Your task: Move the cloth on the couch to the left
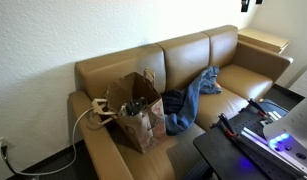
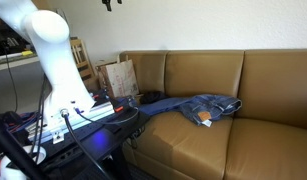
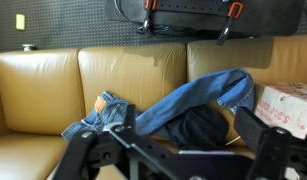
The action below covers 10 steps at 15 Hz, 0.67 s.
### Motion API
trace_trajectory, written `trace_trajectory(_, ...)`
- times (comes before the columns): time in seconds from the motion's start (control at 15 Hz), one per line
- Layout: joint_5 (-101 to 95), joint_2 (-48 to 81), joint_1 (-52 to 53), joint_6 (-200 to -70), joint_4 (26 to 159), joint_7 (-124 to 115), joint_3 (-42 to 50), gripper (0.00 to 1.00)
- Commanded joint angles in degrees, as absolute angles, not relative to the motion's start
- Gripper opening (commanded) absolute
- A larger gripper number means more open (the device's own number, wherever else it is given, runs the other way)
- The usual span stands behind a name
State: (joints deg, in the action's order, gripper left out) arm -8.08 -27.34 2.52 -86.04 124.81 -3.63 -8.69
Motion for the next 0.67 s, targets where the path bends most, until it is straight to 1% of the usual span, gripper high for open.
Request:
trace_trajectory(0.0,-4.0,-27.9,2.3,-83.4,124.9,-14.7,-9.0,1.0)
trace_trajectory(0.2,1.0,-28.0,1.8,-83.0,124.9,-24.9,-9.9,1.0)
trace_trajectory(0.27,-1.9,-22.7,-1.5,-79.2,115.3,-22.0,-5.7,1.0)
trace_trajectory(0.33,-2.0,-22.3,-2.0,-79.0,114.4,-24.4,-5.6,1.0)
trace_trajectory(0.47,-2.2,-19.1,-4.5,-75.4,107.4,-26.7,-3.7,1.0)
trace_trajectory(0.53,-2.0,-24.1,-2.4,-79.8,115.1,-25.0,-5.1,1.0)
trace_trajectory(0.6,-1.9,-23.3,-3.2,-79.1,113.0,-24.5,-4.0,1.0)
